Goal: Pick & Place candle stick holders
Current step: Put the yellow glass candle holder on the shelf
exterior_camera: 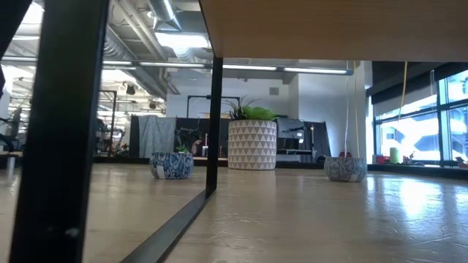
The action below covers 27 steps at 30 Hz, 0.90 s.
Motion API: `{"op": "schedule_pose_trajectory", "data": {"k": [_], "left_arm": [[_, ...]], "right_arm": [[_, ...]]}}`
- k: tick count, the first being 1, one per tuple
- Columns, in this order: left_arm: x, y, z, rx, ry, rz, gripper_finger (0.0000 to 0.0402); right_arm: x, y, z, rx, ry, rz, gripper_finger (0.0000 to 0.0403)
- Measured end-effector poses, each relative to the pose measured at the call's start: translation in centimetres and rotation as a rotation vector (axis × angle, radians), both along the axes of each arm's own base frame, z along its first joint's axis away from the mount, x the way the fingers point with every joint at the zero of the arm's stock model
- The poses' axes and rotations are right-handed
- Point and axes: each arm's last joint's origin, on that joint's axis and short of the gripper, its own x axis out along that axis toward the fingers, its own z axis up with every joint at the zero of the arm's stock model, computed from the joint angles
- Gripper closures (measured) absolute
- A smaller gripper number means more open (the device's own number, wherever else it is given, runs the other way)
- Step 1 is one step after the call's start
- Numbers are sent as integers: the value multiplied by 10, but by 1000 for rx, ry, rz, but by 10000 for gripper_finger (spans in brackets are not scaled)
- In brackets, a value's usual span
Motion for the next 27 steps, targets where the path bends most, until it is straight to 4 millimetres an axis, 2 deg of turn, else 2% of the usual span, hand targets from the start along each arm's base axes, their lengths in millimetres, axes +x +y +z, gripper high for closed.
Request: {"op": "schedule_pose_trajectory", "data": {"k": [5,11,27], "left_arm": [[1,-16,-11,62,5,-56,385],[1,-15,-10,188,-38,-14,385],[0,-12,-14,156,19,-27,385]], "right_arm": [[0,0,0,1,2,2,337],[0,0,0,6,11,10,337],[0,0,-1,-1,15,11,337]]}}
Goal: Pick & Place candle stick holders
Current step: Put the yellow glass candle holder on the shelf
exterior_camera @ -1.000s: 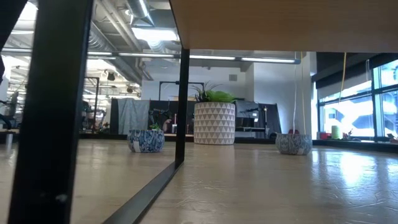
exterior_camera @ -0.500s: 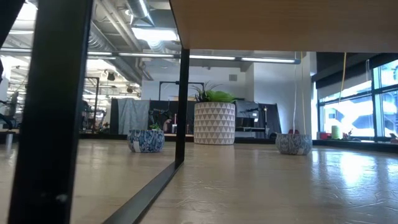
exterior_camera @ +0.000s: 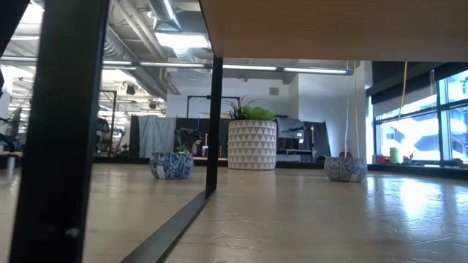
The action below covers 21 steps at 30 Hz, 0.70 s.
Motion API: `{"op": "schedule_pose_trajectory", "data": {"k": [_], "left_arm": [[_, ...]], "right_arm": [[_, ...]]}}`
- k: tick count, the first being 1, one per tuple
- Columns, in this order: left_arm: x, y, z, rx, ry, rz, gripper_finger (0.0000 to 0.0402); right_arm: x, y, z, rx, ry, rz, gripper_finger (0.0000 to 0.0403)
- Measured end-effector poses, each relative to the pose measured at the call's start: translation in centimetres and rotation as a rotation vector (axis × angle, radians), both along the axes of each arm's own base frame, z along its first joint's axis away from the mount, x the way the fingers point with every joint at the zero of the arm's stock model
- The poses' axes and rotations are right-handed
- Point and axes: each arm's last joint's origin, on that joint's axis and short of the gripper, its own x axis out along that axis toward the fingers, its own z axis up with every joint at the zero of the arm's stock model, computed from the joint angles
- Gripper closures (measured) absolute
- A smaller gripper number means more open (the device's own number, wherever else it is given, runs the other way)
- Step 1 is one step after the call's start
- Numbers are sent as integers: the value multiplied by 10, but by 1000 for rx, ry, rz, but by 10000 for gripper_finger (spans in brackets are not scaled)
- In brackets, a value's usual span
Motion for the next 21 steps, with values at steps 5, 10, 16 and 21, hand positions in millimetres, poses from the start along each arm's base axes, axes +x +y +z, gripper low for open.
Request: {"op": "schedule_pose_trajectory", "data": {"k": [5,10,16,21], "left_arm": [[1,0,1,-8,-9,3,380],[3,-2,2,-31,-33,0,378],[4,-2,2,-39,-37,-1,376],[4,-2,2,-48,-33,-6,375]], "right_arm": [[0,0,0,0,0,0,337],[0,0,0,-3,2,0,337],[0,0,0,-3,2,0,337],[0,0,0,-3,2,0,337]]}}
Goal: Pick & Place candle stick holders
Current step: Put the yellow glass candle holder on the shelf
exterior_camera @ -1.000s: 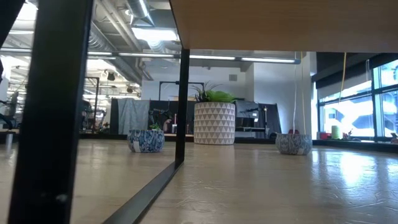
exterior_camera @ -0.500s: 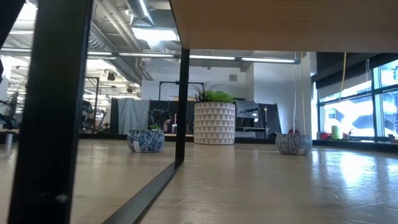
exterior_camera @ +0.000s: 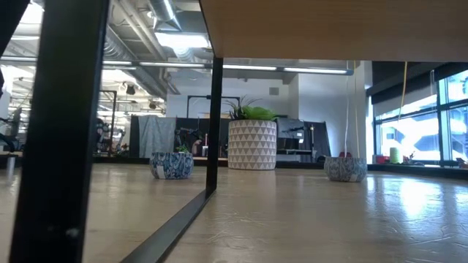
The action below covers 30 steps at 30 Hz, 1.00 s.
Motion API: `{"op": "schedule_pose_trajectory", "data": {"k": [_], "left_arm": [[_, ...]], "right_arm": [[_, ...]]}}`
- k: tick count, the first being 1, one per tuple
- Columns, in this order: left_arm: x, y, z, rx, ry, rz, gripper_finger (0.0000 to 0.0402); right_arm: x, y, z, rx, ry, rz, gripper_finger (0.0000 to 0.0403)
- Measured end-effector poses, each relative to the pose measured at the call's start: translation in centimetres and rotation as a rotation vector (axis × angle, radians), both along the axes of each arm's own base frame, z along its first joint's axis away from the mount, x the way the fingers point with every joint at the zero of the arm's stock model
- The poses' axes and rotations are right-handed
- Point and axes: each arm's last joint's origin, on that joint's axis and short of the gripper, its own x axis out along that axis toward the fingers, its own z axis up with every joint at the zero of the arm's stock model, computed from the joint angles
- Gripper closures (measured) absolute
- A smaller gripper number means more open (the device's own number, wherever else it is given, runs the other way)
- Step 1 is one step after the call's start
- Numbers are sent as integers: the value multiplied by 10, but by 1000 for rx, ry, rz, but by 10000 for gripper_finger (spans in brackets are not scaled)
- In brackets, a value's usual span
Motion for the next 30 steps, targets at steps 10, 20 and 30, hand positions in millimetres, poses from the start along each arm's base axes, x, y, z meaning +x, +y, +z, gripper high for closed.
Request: {"op": "schedule_pose_trajectory", "data": {"k": [10,20,30], "left_arm": [[0,0,0,1,1,9,373],[0,0,0,4,0,4,372],[0,0,0,-7,3,-3,372]], "right_arm": [[0,0,0,-1,1,0,337],[0,-1,-1,-5,6,-3,337],[-1,-2,-2,3,10,-10,337]]}}
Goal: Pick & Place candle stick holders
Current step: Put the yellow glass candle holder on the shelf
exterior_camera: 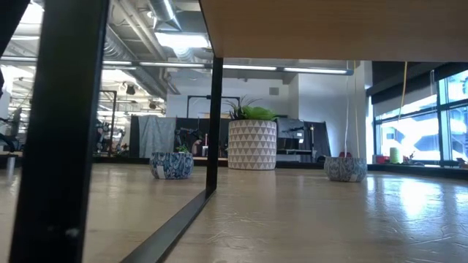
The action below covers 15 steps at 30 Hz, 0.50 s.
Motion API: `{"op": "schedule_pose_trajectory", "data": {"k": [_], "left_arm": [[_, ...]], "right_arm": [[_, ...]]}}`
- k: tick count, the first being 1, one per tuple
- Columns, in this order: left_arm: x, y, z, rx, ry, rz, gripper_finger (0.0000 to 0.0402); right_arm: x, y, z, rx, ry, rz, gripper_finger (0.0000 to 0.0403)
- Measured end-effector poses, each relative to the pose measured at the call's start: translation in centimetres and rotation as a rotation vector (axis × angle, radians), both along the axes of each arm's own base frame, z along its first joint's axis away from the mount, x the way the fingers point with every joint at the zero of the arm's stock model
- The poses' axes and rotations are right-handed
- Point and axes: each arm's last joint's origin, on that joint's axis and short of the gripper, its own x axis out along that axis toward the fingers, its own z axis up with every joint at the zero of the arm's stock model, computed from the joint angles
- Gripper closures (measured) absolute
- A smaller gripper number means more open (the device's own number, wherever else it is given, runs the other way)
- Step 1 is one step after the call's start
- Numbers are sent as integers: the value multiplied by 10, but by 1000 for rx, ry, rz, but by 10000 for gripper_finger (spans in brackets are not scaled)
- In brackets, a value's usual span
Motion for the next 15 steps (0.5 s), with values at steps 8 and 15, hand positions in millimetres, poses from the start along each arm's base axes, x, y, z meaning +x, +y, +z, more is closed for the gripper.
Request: {"op": "schedule_pose_trajectory", "data": {"k": [8,15], "left_arm": [[0,-1,0,-30,14,6,363],[0,-1,1,-24,11,23,329]], "right_arm": [[0,-1,0,5,1,-5,337],[0,-1,0,4,1,-6,337]]}}
